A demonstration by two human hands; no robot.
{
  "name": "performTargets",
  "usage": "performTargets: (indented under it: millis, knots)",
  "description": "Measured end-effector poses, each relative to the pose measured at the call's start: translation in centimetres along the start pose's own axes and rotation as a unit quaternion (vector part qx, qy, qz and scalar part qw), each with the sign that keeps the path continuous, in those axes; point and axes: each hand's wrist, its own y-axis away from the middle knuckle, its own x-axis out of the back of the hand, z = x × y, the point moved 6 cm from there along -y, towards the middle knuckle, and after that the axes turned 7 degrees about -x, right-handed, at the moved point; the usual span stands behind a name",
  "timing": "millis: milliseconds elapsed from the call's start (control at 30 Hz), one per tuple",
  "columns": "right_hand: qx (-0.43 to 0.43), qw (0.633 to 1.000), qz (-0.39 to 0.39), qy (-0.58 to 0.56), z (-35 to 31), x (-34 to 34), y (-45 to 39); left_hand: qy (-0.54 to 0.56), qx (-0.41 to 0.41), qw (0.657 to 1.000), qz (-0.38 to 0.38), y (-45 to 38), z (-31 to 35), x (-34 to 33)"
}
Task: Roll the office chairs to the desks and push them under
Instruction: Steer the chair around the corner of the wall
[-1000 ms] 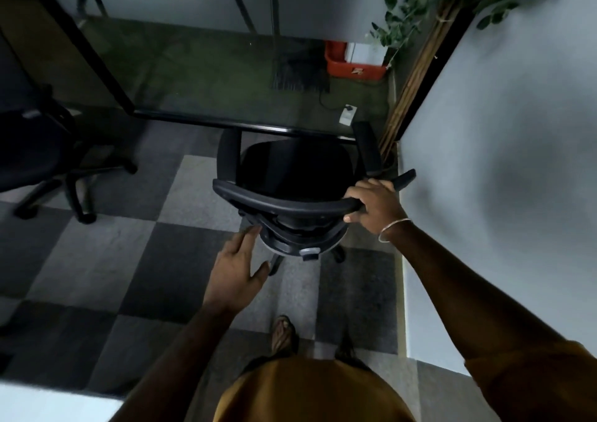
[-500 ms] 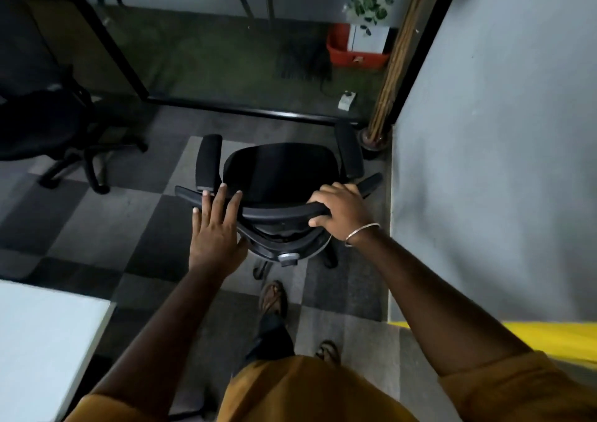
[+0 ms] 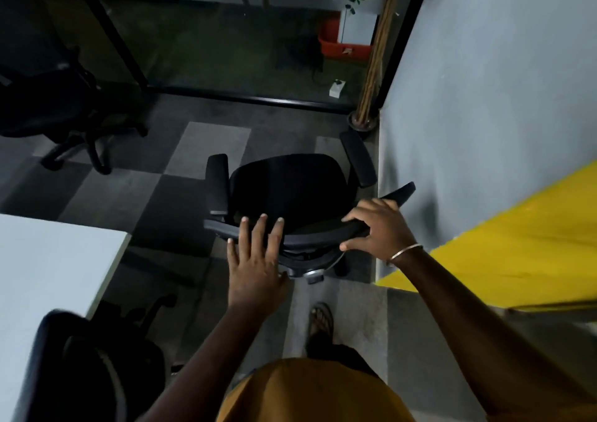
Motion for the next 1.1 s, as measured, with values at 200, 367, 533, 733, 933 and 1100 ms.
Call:
performTargets:
  millis: [200,367,533,733,933,1100]
  knots:
    - [-0.042,0.997,0.049,0.044,-2.1,-0.5,10.3,-0.03,-0.051,0.998,0.013,8.2,1.7,0.1]
    - [-0.083,0.994,0.062,0.037,-5.1,-1.6,19.3,-0.032,-0.076,0.997,-0.008,14.7,2.2,0.8]
    - [-0.107,0.992,0.067,0.029,-6.2,-2.3,27.5,-0.052,-0.12,0.991,-0.037,20.7,3.9,0.0]
    - [-0.116,0.991,0.068,0.014,-6.8,-2.2,35.2,-0.047,-0.133,0.99,-0.028,27.4,7.1,-0.6]
    - [-0.112,0.991,0.066,0.013,-7.4,-2.4,43.1,-0.042,-0.123,0.991,-0.024,34.7,10.2,-1.8]
    - [-0.094,0.993,0.065,0.008,-8.3,-2.6,49.8,-0.037,-0.106,0.993,-0.04,41.5,12.5,-2.7]
